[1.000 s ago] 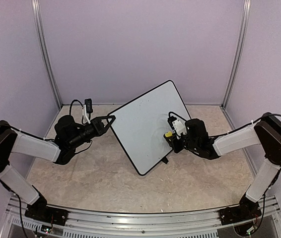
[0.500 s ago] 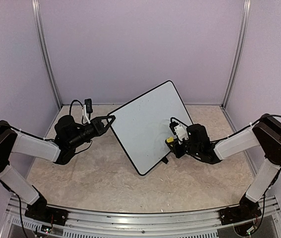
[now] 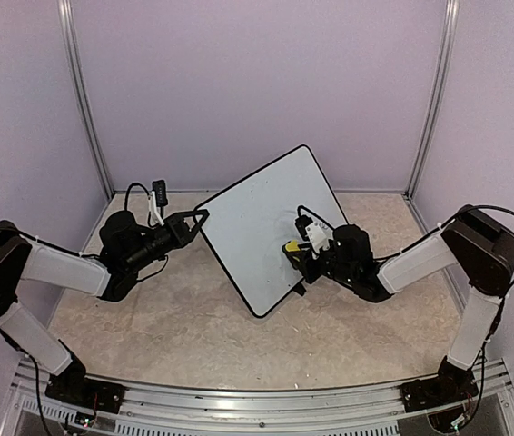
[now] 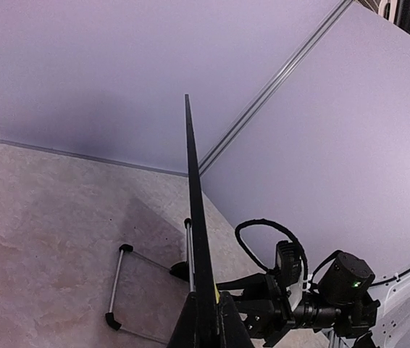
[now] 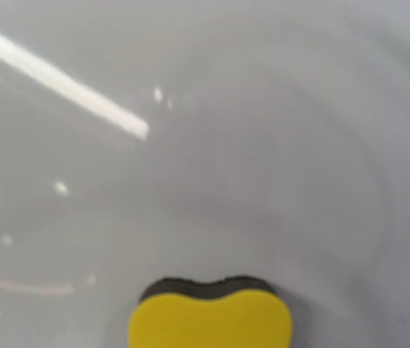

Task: Erase the whiteboard
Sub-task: Erase the whiteboard at the center of the board.

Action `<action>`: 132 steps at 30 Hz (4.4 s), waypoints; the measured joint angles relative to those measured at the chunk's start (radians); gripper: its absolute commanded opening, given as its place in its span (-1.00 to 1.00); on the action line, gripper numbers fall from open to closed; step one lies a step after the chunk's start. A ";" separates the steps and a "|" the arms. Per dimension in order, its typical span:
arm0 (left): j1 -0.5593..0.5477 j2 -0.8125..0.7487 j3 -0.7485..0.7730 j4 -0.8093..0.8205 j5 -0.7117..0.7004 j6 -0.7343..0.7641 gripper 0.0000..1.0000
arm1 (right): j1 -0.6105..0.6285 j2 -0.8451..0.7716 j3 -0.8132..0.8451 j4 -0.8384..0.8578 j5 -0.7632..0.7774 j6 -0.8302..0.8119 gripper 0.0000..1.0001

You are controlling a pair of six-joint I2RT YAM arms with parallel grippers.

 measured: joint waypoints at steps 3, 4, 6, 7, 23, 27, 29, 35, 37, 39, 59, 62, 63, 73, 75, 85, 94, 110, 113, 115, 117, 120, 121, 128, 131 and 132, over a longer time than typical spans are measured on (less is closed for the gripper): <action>0.000 0.000 0.000 0.000 0.002 0.000 -1.00 | 0.013 0.023 0.000 0.077 -0.010 0.015 -1.00; 0.000 0.000 0.000 0.000 0.002 0.000 -1.00 | 0.014 0.031 0.000 0.097 -0.010 0.019 -1.00; 0.000 0.000 0.000 0.000 0.000 0.000 -1.00 | 0.016 0.049 0.003 0.132 -0.010 0.028 -1.00; 0.000 0.000 0.000 0.000 -0.002 0.000 -1.00 | 0.016 0.057 0.007 0.145 -0.009 0.031 -1.00; 0.000 0.002 0.000 0.000 -0.022 0.000 -1.00 | 0.053 0.167 0.103 0.325 0.123 0.080 -1.00; 0.000 0.002 0.000 0.000 -0.022 0.000 -1.00 | 0.102 0.167 0.103 0.331 0.146 0.067 -1.00; 0.000 0.002 0.000 0.000 -0.022 0.001 -1.00 | 0.135 0.166 0.103 0.333 0.151 0.063 -1.00; 0.000 0.002 0.000 0.003 -0.010 0.006 -1.00 | 0.209 0.148 0.071 0.317 0.164 0.077 -1.00; 0.000 0.002 0.000 0.004 -0.008 0.008 -1.00 | 0.215 0.144 0.057 0.314 0.175 0.084 -1.00; 0.000 0.002 0.000 0.004 -0.008 0.007 -1.00 | 0.219 0.143 0.047 0.312 0.191 0.089 -1.00; 0.000 0.002 0.000 0.002 -0.011 0.008 -1.00 | 0.101 0.130 0.022 0.293 0.192 0.123 -1.00; 0.000 0.002 0.000 0.000 -0.016 0.008 -1.00 | 0.064 0.131 0.031 0.279 0.176 0.131 -1.00; 0.000 0.002 0.000 0.000 -0.016 0.007 -1.00 | 0.055 0.132 0.036 0.274 0.172 0.134 -1.00; 0.000 0.002 0.000 -0.001 -0.020 0.004 -1.00 | -0.045 0.159 0.099 0.262 0.096 0.175 -1.00; 0.000 0.002 0.000 -0.001 -0.020 0.004 -1.00 | -0.071 0.168 0.118 0.259 0.091 0.183 -1.00; 0.001 0.002 0.000 -0.001 -0.031 0.003 -1.00 | -0.177 0.225 0.299 0.094 0.098 0.249 -1.00; 0.002 0.002 -0.002 -0.002 -0.037 0.002 -1.00 | -0.233 0.248 0.353 -0.007 0.092 0.347 -1.00; 0.002 -0.006 -0.003 -0.008 -0.037 0.002 -1.00 | -0.227 0.235 0.294 0.010 0.077 0.454 -1.00; 0.002 -0.009 -0.006 -0.008 -0.040 0.003 -1.00 | -0.198 0.224 0.289 0.008 0.092 0.469 -1.00; 0.002 -0.009 -0.006 -0.008 -0.039 0.003 -1.00 | -0.171 0.208 0.278 0.007 0.100 0.483 -1.00; 0.002 -0.009 -0.006 -0.008 -0.040 0.003 -1.00 | -0.150 0.199 0.274 0.007 0.108 0.496 -1.00; 0.002 -0.009 -0.006 -0.008 -0.039 0.003 -1.00 | -0.137 0.196 0.274 0.006 0.127 0.507 -1.00; 0.002 -0.009 -0.006 -0.008 -0.040 0.002 -1.00 | -0.137 0.196 0.277 0.003 0.129 0.510 -1.00; 0.003 -0.009 -0.006 -0.008 -0.042 0.003 -1.00 | -0.163 0.200 0.305 -0.023 0.113 0.558 -1.00; 0.002 -0.009 -0.006 -0.008 -0.039 0.005 -1.00 | -0.189 0.206 0.325 -0.031 0.098 0.581 -1.00; 0.002 -0.009 -0.006 -0.008 -0.038 0.005 -1.00 | -0.200 0.208 0.334 -0.036 0.098 0.585 -1.00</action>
